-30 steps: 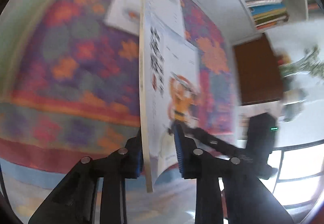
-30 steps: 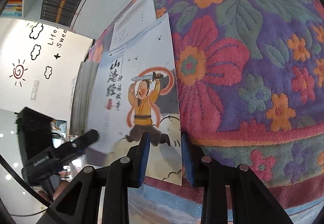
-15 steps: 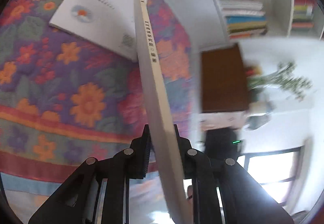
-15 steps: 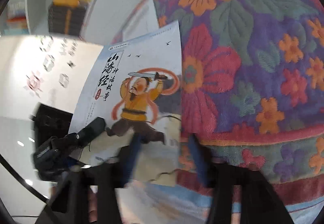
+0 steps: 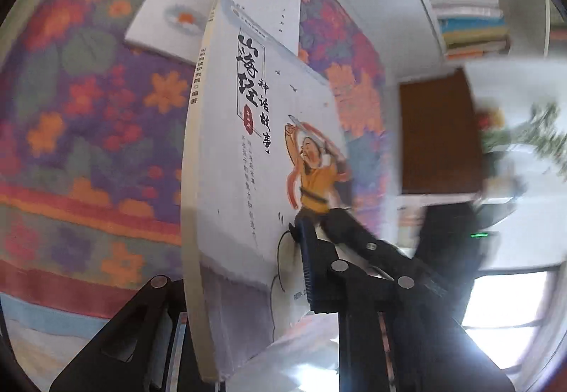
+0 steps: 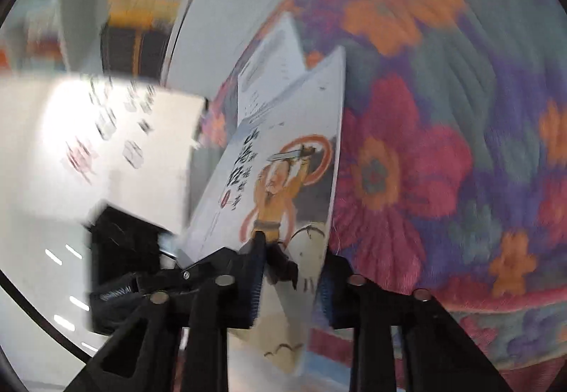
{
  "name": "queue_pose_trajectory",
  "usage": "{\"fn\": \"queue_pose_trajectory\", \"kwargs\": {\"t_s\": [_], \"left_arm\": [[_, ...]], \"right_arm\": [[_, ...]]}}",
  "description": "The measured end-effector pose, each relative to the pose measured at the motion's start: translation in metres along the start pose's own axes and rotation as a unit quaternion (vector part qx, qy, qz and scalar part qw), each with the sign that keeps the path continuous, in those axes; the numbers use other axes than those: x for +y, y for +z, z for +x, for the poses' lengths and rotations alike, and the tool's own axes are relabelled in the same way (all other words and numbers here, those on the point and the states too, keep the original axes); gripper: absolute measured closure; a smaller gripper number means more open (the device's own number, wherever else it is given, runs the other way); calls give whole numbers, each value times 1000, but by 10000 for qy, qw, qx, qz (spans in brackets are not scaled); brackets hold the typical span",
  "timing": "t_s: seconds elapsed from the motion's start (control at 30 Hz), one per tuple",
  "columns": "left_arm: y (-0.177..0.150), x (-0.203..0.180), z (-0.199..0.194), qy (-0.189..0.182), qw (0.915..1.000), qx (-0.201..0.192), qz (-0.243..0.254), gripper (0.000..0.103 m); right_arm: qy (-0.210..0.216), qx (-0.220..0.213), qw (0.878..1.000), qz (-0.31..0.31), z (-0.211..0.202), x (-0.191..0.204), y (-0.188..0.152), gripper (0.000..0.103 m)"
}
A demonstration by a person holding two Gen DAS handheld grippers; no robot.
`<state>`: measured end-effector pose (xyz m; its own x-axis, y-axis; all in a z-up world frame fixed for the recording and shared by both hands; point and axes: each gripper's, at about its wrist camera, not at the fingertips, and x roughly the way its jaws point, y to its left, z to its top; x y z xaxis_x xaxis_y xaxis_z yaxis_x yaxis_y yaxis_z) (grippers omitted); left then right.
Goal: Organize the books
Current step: 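Carry the book over and lay it flat onto the pile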
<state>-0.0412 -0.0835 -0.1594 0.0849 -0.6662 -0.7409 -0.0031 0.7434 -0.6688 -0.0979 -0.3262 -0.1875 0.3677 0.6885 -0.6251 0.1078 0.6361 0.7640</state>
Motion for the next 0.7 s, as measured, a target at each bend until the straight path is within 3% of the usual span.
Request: {"fn": "queue_pose_trajectory", "kwargs": {"t_s": [0.07,0.13,0.3,0.57,0.7], "left_arm": [[-3,-4,-5,388,9987,-75,324,84],[-7,-14,-12,784,9938,-196,767,82],[-16,-31,-42,1025,9808,-433,1601,80],[-5,-21,-134,996,9710,-1240,1785,80],[6,8,-181,1097,9667,-1551,1711,80]], "right_arm": [[-695,-50,9937,-880,2,32,-6,79],[-1232,-135,9789,-1625,6,62,-16,79],[-1755,-531,9568,-2255,0,98,-38,79],[-1686,-940,9421,-2741,13,181,-39,79],[-1177,-897,9515,-2699,41,224,-34,78]]}}
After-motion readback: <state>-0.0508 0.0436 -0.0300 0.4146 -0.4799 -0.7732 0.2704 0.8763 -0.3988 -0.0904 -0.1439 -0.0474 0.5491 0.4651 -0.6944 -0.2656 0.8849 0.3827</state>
